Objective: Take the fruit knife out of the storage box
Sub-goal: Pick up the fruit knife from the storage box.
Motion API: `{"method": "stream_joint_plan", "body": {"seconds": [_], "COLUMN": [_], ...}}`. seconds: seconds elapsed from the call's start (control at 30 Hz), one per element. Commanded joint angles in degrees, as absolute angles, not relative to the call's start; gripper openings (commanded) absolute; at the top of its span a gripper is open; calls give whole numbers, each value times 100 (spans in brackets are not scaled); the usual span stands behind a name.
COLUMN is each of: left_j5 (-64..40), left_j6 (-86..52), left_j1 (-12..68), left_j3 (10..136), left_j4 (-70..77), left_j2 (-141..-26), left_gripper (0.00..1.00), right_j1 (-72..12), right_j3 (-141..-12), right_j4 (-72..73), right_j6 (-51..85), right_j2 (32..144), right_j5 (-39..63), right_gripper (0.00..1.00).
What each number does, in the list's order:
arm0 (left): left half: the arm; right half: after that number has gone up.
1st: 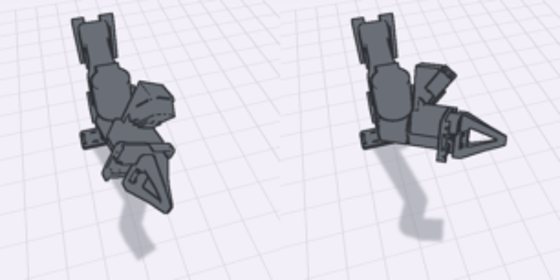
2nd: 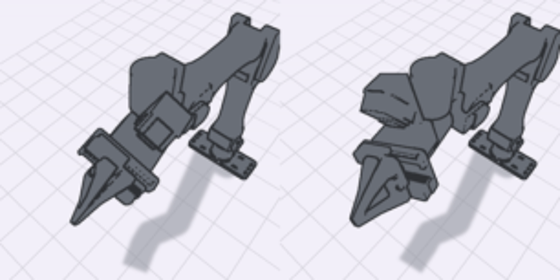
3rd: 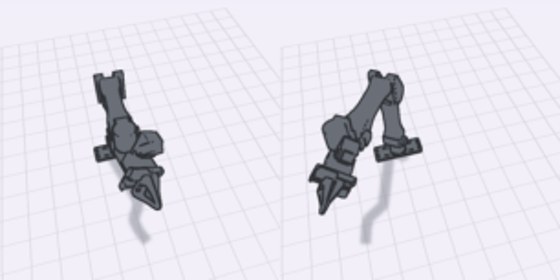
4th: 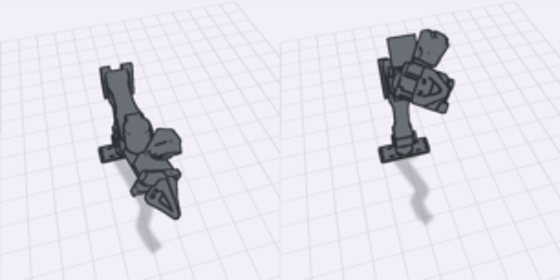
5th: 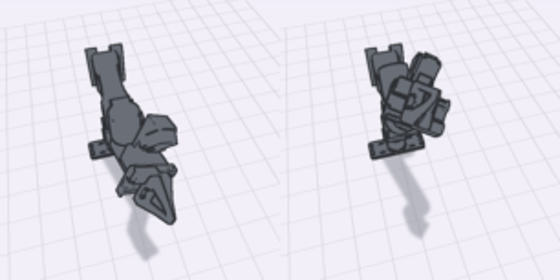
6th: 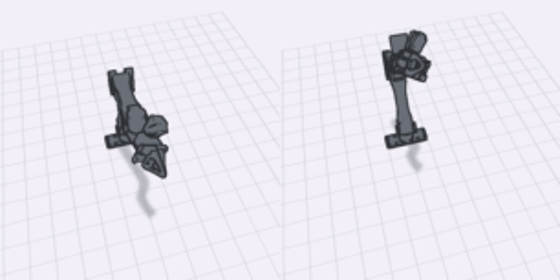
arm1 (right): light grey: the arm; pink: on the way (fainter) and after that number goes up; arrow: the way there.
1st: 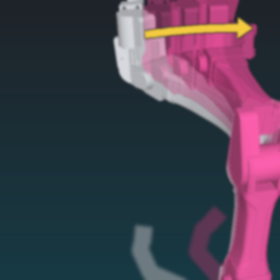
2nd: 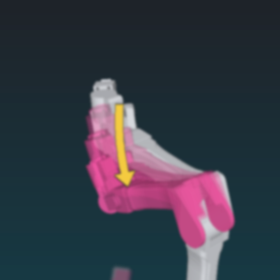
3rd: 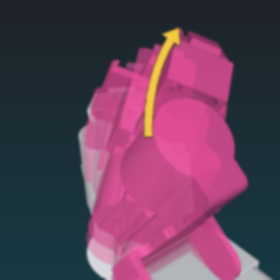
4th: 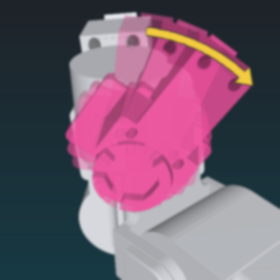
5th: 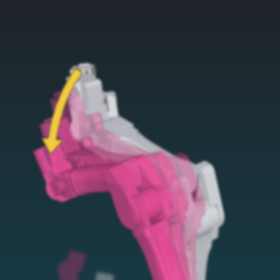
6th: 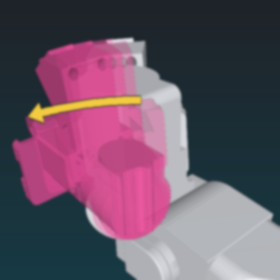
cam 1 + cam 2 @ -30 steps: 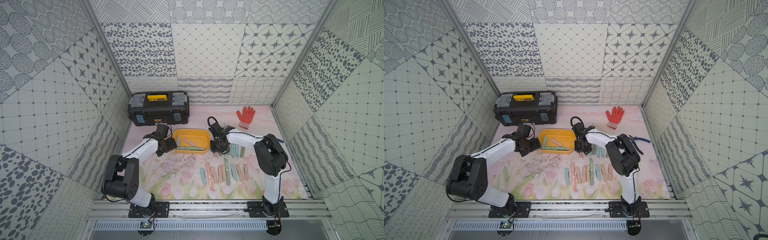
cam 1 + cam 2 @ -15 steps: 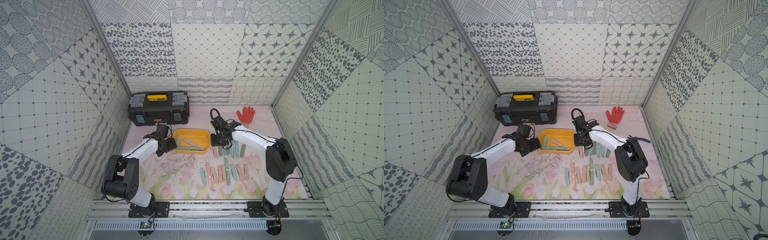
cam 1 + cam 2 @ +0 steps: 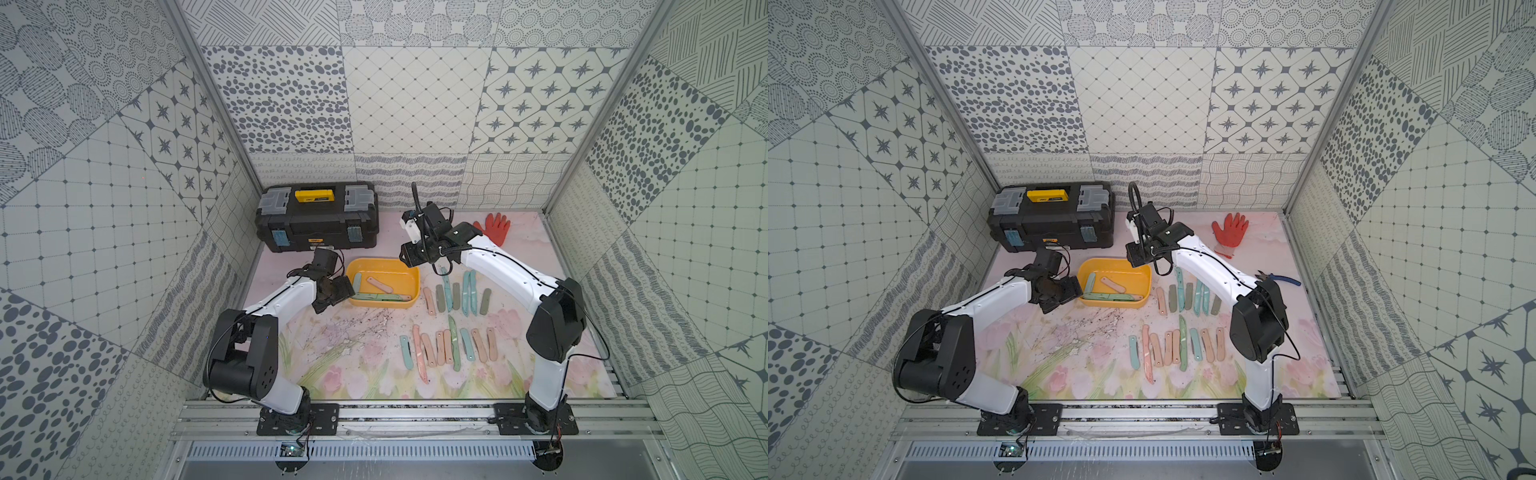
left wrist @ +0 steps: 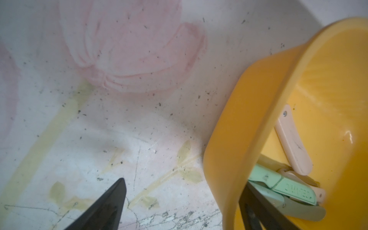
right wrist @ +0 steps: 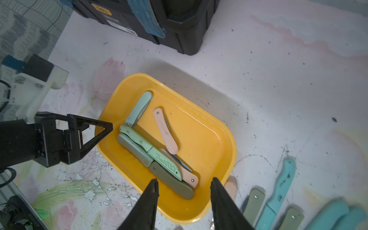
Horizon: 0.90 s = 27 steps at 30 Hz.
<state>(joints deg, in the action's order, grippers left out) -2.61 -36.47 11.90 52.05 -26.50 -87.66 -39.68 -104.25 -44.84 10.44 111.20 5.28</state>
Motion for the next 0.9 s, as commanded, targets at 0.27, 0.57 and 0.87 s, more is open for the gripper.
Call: {"method": "stream_joint_plan", "body": {"seconds": [0.27,0.57,0.87], "left_j5": [-368,-394,-443], "left_j6": [-3589,-3595,-3604], "left_j1": [1171,1173,1169], "left_j3": [5305,5325,5333], "left_j4": [-2711,-2691,-2681], "left_j2": [-8774,-8852,-8892], "left_gripper": [86,86,86], "right_j1": [-4347,-4507,-4613], "right_j3": [-12484,-13733,-14092], "right_j4": [-5287,-6098,-6156], "right_j6": [-174,-495,-520], "right_j2": [13111,14170,14586], "right_j5": [748,682,666], "right_gripper": [48,50,52]}}
